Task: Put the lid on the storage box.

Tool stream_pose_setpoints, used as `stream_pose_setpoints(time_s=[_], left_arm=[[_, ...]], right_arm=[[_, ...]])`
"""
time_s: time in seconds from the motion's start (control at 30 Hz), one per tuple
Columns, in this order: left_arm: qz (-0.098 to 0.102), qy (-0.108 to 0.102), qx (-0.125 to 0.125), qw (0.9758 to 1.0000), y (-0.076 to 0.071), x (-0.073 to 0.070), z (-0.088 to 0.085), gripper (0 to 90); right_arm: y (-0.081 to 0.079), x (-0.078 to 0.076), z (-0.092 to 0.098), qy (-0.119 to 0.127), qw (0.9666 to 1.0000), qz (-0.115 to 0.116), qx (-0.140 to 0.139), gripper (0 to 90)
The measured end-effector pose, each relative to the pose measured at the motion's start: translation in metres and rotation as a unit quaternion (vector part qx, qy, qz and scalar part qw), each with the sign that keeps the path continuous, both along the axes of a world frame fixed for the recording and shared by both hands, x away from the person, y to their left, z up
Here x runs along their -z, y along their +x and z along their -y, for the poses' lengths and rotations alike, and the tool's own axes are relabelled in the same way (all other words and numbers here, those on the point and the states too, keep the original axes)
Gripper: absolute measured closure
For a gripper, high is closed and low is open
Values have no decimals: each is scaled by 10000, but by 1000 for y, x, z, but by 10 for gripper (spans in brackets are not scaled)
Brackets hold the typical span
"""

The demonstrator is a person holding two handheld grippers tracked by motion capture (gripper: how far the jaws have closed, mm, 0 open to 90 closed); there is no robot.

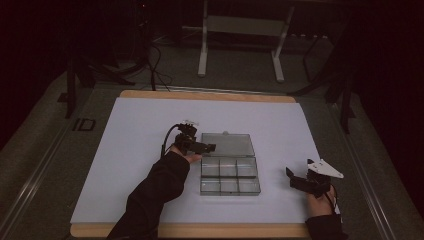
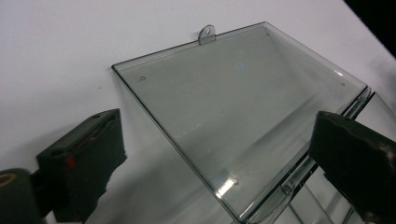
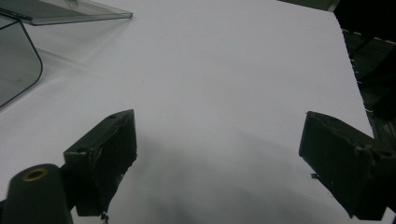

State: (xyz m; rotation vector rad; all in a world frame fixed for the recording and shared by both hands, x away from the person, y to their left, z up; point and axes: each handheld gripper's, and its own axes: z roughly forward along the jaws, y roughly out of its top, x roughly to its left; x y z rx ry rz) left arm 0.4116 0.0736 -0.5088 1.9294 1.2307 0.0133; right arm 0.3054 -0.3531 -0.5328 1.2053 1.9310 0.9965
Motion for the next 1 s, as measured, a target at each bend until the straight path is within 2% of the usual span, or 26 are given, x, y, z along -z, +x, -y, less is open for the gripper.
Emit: stream_pose_setpoints(time_s=[0.07,0.2,0.4,0.47,0.5,0.6,0.7,0.77,0.8,0.83,0.87,0.9,1.0], left_arm=[[-123,-2,33,9999,1,4,2,52],[-204,-109,51,9997,2,9,2,74],[-307,-220,96,9992,3,17,1,154],[-382,-389,145,9984,3,22,-1,167],[-382,-389,145,9984,3,22,-1,187],[-415,-612,206,9971,4,24,-3,264],[-485,-777,267,9954,5,26,-5,294],[-354,-787,290,9958,3,24,-5,344],[-354,-787,290,9958,3,24,-5,374],[-271,-814,296,9959,1,22,-6,419],[-205,-823,267,9960,0,21,-6,419],[-85,-839,253,9961,-1,19,-9,472],[7,-863,279,9959,-2,17,-12,515]], right_arm=[[0,0,0,-9,10000,12,-1,110],[0,0,0,-13,10000,13,-4,111],[0,0,0,-15,10000,9,3,111],[0,0,0,-25,10000,2,-1,111],[0,0,0,-25,10000,2,-1,111],[1,0,-1,-86,10000,-5,-2,110],[1,0,-2,-124,9999,-45,9,111],[2,0,-3,-153,9999,-71,11,110],[2,0,-3,-153,9999,-71,11,110],[2,0,-3,-142,9998,-109,28,110],[2,0,-3,-142,9998,-109,28,110],[4,0,-2,-103,9998,-162,30,111],[6,0,-1,-67,9996,-259,23,110]])
